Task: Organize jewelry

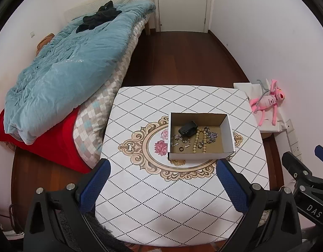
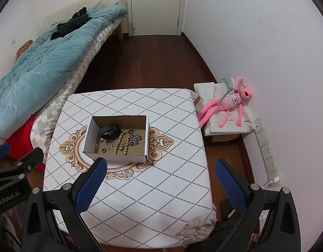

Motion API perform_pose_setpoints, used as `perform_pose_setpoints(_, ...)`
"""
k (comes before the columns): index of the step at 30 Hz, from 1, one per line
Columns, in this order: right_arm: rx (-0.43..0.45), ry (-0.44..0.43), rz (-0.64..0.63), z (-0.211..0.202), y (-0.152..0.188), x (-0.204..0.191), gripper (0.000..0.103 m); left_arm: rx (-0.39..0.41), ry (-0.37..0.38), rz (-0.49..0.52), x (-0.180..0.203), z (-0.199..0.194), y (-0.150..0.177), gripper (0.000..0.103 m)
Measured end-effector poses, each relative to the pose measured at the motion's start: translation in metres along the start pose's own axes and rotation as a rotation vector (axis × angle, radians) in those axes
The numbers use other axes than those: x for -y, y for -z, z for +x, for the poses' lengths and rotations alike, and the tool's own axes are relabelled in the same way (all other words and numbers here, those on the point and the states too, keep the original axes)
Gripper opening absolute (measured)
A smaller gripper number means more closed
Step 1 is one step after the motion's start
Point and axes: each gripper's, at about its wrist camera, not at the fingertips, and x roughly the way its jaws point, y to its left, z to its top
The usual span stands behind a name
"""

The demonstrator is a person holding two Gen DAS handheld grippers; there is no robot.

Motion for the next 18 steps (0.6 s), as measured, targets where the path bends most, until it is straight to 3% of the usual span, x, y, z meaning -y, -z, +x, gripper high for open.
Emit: perform_pose_setpoints(18, -0.011, 0.0, -0.017, 0.0042, 0.0012, 0.0, 0.103, -0.021, -0.009, -0.003, -0.0042, 0.0085, 0.0053, 0.103)
